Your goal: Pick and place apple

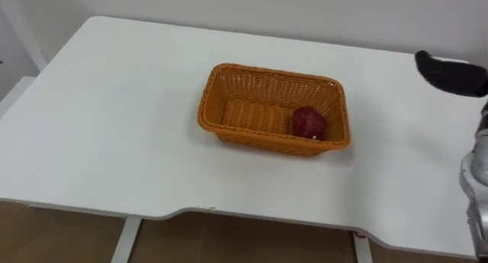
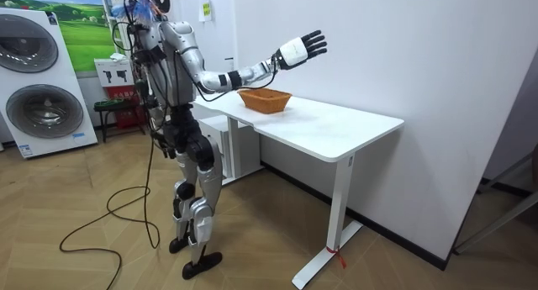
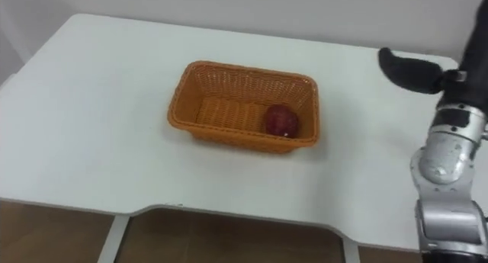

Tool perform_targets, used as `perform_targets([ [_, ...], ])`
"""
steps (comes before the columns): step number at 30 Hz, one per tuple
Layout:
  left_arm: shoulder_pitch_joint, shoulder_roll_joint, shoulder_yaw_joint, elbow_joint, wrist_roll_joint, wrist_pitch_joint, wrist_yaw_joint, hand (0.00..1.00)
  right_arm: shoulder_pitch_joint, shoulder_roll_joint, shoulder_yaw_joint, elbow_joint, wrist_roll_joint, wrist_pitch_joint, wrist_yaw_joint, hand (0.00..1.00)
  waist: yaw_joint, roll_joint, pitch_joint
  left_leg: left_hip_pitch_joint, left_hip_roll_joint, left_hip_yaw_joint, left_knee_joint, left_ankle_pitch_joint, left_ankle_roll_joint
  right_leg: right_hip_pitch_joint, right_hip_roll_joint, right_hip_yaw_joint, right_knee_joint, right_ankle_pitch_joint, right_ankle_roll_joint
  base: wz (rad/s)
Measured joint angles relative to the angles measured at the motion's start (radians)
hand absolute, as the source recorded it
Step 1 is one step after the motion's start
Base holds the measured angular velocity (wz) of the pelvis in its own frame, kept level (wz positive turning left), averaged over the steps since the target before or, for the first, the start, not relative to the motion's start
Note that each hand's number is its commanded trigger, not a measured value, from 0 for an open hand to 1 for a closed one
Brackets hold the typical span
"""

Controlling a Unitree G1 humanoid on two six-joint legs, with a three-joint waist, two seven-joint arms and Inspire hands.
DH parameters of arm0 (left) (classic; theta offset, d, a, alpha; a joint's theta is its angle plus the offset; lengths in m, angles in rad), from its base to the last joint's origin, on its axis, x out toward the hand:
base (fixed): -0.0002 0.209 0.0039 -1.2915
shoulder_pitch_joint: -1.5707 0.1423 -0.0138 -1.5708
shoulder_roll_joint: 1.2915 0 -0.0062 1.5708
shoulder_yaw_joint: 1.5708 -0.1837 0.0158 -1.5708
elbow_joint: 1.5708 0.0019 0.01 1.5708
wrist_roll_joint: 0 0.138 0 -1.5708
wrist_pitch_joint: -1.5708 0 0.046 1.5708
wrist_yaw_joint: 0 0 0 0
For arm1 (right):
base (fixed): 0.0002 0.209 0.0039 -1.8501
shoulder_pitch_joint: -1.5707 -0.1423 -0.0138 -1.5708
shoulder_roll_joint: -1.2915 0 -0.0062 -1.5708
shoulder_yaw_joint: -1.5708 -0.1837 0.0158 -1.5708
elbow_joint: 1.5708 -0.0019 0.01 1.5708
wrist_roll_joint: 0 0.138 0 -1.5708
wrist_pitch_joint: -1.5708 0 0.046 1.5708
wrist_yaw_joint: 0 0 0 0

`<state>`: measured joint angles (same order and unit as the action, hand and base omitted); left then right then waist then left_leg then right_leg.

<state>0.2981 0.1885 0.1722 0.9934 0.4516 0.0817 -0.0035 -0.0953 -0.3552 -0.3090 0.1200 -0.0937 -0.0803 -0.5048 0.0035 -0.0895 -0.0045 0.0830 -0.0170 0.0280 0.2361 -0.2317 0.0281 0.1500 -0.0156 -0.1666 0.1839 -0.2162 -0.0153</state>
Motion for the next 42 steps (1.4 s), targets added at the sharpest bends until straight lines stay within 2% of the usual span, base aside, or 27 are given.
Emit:
perform_targets([
  [2,0.000,0.000,0.005,0.000,0.000,0.000,0.001,0.00,0.000,-0.006,-0.046,0.036,0.029,0.000,-0.041,0.00,-0.003,0.002,0.0008,-0.002,0.003,0.012,-0.001,0.000,0.000,-0.008,0.000,0.004,0.000,0.000,0.000,-0.14],
  [7,0.014,0.000,0.015,-0.004,-0.002,0.002,0.001,0.00,0.039,-0.011,-0.150,0.155,0.169,0.000,-0.140,0.00,-0.050,0.009,-0.0012,-0.001,0.003,0.015,-0.002,0.000,0.000,-0.005,0.001,0.012,0.004,0.000,0.000,-0.04],
  [10,0.016,-0.001,0.023,-0.004,-0.002,0.007,0.001,0.00,0.089,-0.011,-0.171,0.208,0.209,0.016,-0.160,0.00,-0.054,0.007,-0.0007,0.003,0.004,0.023,-0.014,0.000,0.000,-0.007,0.003,0.028,0.005,0.000,0.000,-0.10],
  [12,0.008,-0.002,0.034,-0.005,0.000,0.023,0.001,0.00,0.139,-0.011,-0.183,0.233,0.235,0.033,-0.171,0.00,-0.052,0.012,-0.0013,0.014,0.005,0.039,-0.026,0.001,-0.001,-0.009,0.004,0.038,0.006,0.000,0.000,-0.21],
  [14,0.016,0.000,0.062,-0.010,0.000,0.027,0.003,0.00,0.154,-0.011,-0.186,0.279,0.242,0.037,-0.186,0.00,-0.056,0.016,0.0005,0.017,0.006,0.048,-0.031,0.001,-0.001,-0.009,0.005,0.048,0.004,0.000,0.000,-0.16],
  [17,0.015,0.003,0.061,-0.024,0.001,0.036,0.022,0.00,0.164,-0.010,-0.180,0.418,0.265,0.038,-0.193,0.00,-0.055,0.014,0.0007,0.017,0.005,0.052,-0.030,0.001,0.000,-0.013,0.005,0.056,0.002,0.000,0.000,-0.05],
  [20,0.016,-0.001,0.061,-0.024,0.000,0.041,0.034,0.00,0.175,0.002,-0.161,0.604,0.321,0.053,-0.168,0.00,-0.049,0.008,0.0012,0.019,0.004,0.051,-0.032,0.001,0.000,-0.012,0.004,0.056,0.001,0.000,0.000,0.00],
  [22,0.019,-0.003,0.061,-0.024,0.000,0.043,0.036,0.00,0.181,0.021,-0.142,0.744,0.348,0.070,-0.136,0.00,-0.047,0.012,0.0018,0.019,0.005,0.051,-0.031,0.001,0.000,-0.012,0.004,0.060,-0.002,0.000,0.000,0.00],
  [27,0.010,-0.012,0.058,-0.020,-0.004,0.042,0.040,0.00,0.236,0.080,-0.041,0.896,0.377,0.102,-0.052,0.00,-0.030,0.024,0.0069,0.015,0.005,0.050,-0.029,0.001,0.000,-0.013,0.005,0.056,0.001,0.000,0.000,0.01],
  [31,0.008,-0.017,0.054,-0.018,-0.004,0.042,0.040,0.00,0.241,0.103,-0.003,0.960,0.395,0.106,-0.008,0.00,-0.027,0.034,0.0094,0.015,0.005,0.050,-0.029,0.000,0.001,-0.012,0.003,0.057,0.002,0.000,0.000,0.00],
  [34,0.003,-0.019,0.054,0.009,-0.005,0.042,0.047,0.00,0.250,0.124,0.019,0.977,0.395,0.104,0.008,0.00,-0.024,0.038,0.0085,0.016,0.005,0.050,-0.027,-0.001,0.001,-0.014,0.004,0.059,-0.004,0.000,0.000,0.00],
  [38,0.004,-0.031,0.059,0.035,0.001,0.049,0.055,0.00,0.253,0.152,0.045,1.067,0.411,0.106,0.054,0.00,-0.020,0.042,0.0033,0.017,0.004,0.050,-0.030,0.000,0.002,-0.011,0.006,0.064,-0.013,0.004,0.003,0.00],
  [39,0.004,-0.037,0.059,0.040,0.001,0.061,0.055,0.00,0.254,0.160,0.054,1.084,0.432,0.111,0.066,0.00,-0.020,0.045,0.0032,0.017,0.004,0.051,-0.030,0.000,0.002,-0.012,0.006,0.064,-0.013,0.004,0.003,0.00],
  [40,0.004,-0.045,0.060,0.041,0.001,0.071,0.054,0.00,0.266,0.170,0.055,1.095,0.464,0.121,0.084,0.00,-0.022,0.055,-0.0012,0.016,0.004,0.048,-0.030,0.000,0.002,-0.012,0.006,0.062,-0.015,0.004,0.003,0.00],
  [41,0.004,-0.048,0.060,0.041,0.001,0.074,0.054,0.00,0.269,0.175,0.055,1.104,0.473,0.126,0.096,0.00,-0.024,0.049,0.0015,0.017,0.004,0.045,-0.031,0.000,0.002,-0.010,0.005,0.060,-0.015,0.004,0.003,0.06],
  [42,0.004,-0.055,0.060,0.041,0.002,0.080,0.052,0.00,0.277,0.185,0.060,1.124,0.486,0.127,0.123,0.00,-0.024,0.054,-0.0009,0.017,0.003,0.041,-0.031,0.000,0.002,-0.007,0.005,0.058,-0.015,0.004,0.003,0.06],
])
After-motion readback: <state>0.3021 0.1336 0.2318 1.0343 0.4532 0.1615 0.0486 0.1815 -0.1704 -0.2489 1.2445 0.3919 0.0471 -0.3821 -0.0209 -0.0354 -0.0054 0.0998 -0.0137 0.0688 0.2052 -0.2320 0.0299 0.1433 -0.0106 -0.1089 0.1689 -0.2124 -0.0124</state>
